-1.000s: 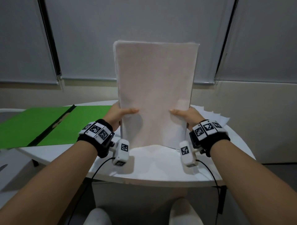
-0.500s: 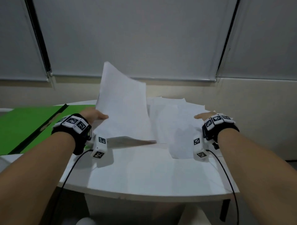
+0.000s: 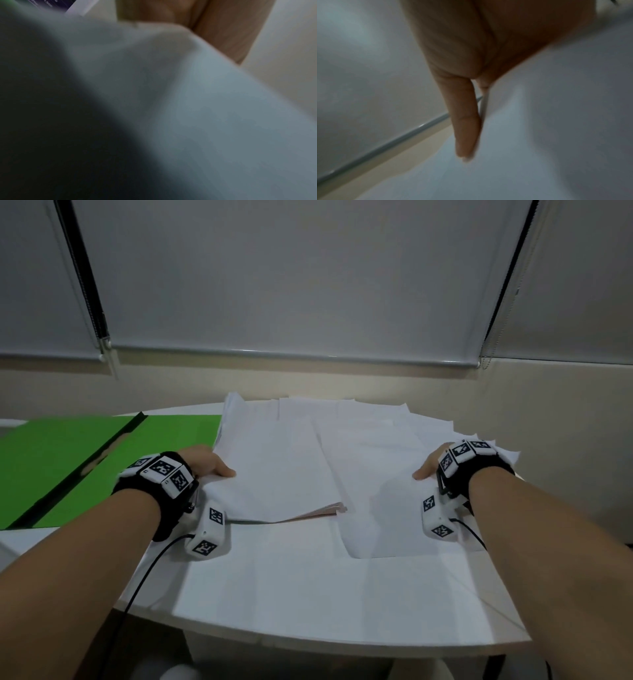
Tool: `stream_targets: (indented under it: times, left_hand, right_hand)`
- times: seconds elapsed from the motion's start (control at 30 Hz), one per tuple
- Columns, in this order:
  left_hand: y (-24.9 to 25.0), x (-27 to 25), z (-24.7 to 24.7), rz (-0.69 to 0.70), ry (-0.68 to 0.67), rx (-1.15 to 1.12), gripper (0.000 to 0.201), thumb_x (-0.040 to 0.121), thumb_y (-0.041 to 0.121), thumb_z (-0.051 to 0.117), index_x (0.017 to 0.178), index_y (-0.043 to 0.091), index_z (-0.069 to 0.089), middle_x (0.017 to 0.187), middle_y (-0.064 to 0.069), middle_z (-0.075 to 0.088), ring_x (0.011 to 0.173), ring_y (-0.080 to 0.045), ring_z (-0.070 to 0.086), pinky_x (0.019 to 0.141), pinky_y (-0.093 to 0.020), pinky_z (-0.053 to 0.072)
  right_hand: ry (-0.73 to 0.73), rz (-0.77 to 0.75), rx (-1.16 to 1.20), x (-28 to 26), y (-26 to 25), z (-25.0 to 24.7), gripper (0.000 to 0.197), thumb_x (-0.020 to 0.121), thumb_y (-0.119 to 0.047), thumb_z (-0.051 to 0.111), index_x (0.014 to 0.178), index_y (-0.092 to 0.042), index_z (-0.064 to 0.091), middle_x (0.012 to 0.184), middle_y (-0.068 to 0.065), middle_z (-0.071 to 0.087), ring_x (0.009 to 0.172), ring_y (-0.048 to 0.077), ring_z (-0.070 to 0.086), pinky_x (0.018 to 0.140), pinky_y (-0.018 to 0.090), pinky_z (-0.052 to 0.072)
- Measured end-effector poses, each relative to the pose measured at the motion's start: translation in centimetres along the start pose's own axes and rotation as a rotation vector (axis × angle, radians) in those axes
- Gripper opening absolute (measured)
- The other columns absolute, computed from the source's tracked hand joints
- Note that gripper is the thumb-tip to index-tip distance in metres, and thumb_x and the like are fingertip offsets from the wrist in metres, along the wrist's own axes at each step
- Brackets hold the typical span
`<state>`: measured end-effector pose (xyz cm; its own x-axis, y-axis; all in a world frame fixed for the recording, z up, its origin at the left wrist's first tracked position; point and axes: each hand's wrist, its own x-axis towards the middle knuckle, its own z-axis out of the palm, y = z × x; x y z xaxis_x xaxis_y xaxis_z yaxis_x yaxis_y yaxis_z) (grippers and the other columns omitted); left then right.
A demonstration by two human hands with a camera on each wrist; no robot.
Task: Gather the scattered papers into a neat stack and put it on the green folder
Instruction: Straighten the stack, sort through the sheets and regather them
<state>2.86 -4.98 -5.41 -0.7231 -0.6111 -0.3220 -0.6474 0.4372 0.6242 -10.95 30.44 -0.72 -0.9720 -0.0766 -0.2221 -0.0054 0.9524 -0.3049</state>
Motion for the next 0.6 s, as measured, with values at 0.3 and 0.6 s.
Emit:
stream_targets:
  times: [0.3, 0.6]
  left_hand:
    - [-2.4, 3.0, -0.9, -0.016, -0.082, -0.129, 0.051, 0.068, 0.011, 0.079, 0.112, -0.007, 0.062, 0.114, -0.021, 0.066, 0.108, -0.041, 0.061, 0.1, -0.051, 0.046]
    - [-1.3, 1.9, -0.1, 0.038, -0.069, -0.101, 0.048, 0.07, 0.013, 0.079, 0.111, -0.006, 0.063, 0.114, -0.02, 0.067, 0.107, -0.039, 0.062, 0.1, -0.049, 0.047]
  right_hand:
    - [0.082, 0.049, 0.246, 3.1, -2.1, 1.8, 0.044, 0.093, -0.012, 0.053, 0.133, 0.003, 0.045, 0.137, 0.02, 0.046, 0.114, 0.024, 0.055, 0.067, 0.018, 0.041]
    - [-0.109, -0.122, 0.073, 1.5, -3.7, 2.6, 0.045, 0.09, -0.011, 0.059, 0.133, -0.002, 0.047, 0.14, 0.017, 0.045, 0.128, 0.034, 0.044, 0.084, 0.03, 0.036]
